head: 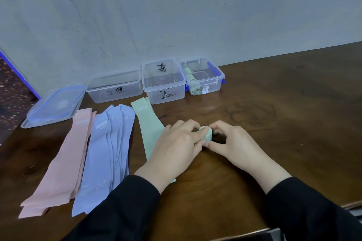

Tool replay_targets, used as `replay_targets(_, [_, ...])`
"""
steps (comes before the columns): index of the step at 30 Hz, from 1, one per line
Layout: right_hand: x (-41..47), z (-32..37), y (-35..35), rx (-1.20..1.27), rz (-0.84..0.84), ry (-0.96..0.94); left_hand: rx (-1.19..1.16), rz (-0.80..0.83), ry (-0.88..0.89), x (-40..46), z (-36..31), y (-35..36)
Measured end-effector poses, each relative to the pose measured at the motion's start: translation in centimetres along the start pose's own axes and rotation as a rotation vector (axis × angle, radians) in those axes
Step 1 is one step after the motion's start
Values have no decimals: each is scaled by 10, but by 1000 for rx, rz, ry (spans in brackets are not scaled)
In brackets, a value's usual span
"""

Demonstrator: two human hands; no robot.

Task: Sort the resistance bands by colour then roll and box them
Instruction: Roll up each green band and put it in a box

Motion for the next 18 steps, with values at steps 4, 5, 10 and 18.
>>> replay_targets(4, [0,3,0,-3,4,9,-119,11,-60,-1,5,0])
replay_targets(5, [0,3,0,-7,8,9,-190,-9,-101,-1,6,1])
replay_targets(10, [-5,7,-3,134,80,54,-519,-63,-293,2,11,-1])
replay_targets(18, [-11,24,-11,457,125,126,-773,-90,-266,12,30,-18])
Point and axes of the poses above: each hand's wrist, its own x-axis towards the middle knuckle, its own y-axis out of the palm, z = x × y, the point moved 2 cm from there along x, towards the middle knuckle, and after that the axes turned 13 degrees about y, right-handed, at the moved point
